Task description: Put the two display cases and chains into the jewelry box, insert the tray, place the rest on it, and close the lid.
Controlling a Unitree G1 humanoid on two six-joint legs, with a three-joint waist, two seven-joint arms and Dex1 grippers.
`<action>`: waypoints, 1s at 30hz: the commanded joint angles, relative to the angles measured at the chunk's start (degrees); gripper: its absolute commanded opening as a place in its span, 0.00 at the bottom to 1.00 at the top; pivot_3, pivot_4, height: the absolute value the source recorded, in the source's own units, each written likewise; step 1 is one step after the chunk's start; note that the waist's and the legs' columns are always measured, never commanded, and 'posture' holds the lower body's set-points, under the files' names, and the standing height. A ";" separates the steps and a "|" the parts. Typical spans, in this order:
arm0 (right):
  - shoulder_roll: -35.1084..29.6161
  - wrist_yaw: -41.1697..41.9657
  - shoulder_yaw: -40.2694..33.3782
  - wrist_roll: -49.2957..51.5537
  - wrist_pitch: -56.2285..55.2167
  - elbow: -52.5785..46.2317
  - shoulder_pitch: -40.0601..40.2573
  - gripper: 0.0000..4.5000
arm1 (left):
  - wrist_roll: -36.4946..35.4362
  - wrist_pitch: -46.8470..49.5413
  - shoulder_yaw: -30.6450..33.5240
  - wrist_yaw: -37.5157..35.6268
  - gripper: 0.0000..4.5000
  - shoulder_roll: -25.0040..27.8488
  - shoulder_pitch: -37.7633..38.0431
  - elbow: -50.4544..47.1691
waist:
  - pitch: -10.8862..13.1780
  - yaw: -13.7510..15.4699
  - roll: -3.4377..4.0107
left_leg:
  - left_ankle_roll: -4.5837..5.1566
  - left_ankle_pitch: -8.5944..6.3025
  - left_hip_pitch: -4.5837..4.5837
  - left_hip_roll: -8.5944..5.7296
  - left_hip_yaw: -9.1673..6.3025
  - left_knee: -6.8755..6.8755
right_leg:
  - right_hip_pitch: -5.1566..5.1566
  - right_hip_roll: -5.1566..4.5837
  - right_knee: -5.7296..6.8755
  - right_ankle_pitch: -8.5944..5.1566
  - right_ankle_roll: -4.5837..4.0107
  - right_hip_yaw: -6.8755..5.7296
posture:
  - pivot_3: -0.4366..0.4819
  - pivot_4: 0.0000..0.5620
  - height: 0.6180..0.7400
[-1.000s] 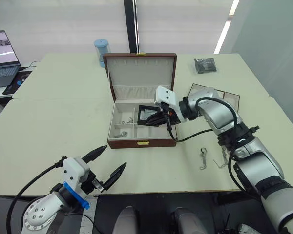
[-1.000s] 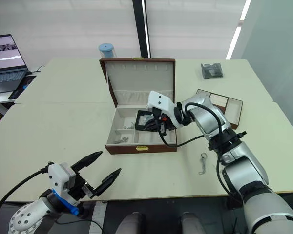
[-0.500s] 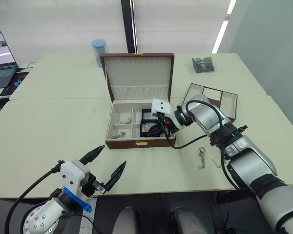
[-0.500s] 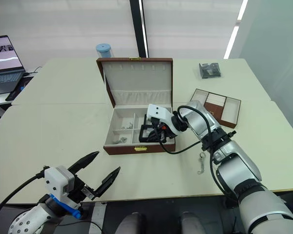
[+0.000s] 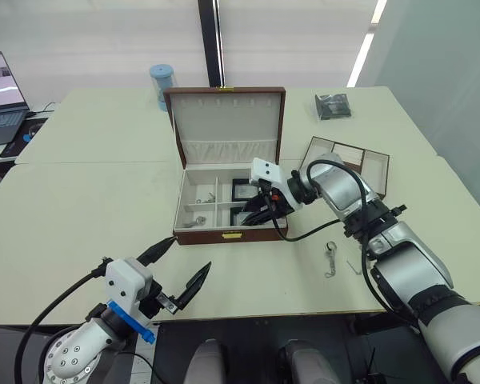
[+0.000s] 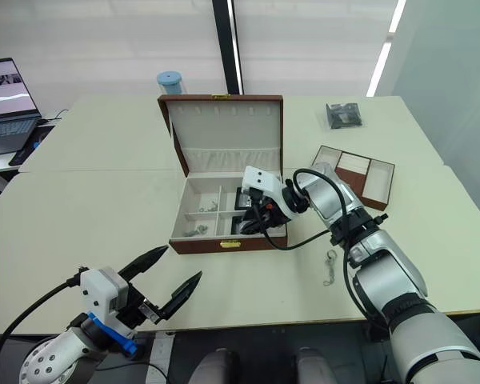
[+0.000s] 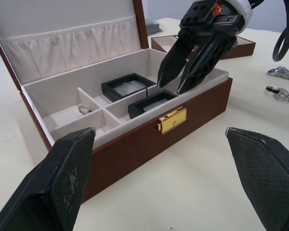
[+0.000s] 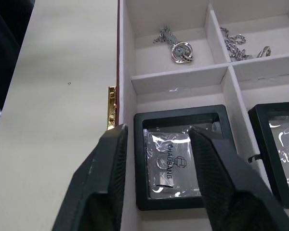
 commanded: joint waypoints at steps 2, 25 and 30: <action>-0.21 -0.28 -3.25 1.63 0.55 -1.55 -1.54 0.79 | -1.19 1.19 0.07 -0.94 1.00 1.35 -1.74 -0.54 | 0.00 0.00 0.00 | 0.00 0.00 0.00 0.00 0.00 0.00 | 0.00 0.00 0.00 0.00 0.00 0.00 | 0.48 0.27 1.00; -16.52 -15.19 -34.26 14.46 -11.45 -19.02 30.98 0.99 | -11.58 15.99 24.23 -3.28 1.00 15.14 -12.46 21.29 | 0.02 0.00 0.03 | 0.00 0.00 0.02 0.01 0.06 -0.16 | -0.01 0.03 -0.10 0.00 0.01 0.04 | 0.48 0.27 1.00; -23.04 -16.73 -38.06 14.22 -12.88 -19.30 40.39 0.99 | -9.18 14.65 26.11 -4.85 1.00 18.60 -15.32 29.33 | 0.02 0.14 0.02 | 0.00 0.00 0.02 -0.01 0.09 -0.20 | 0.02 0.02 -0.18 0.00 0.01 0.04 | 0.48 0.27 1.00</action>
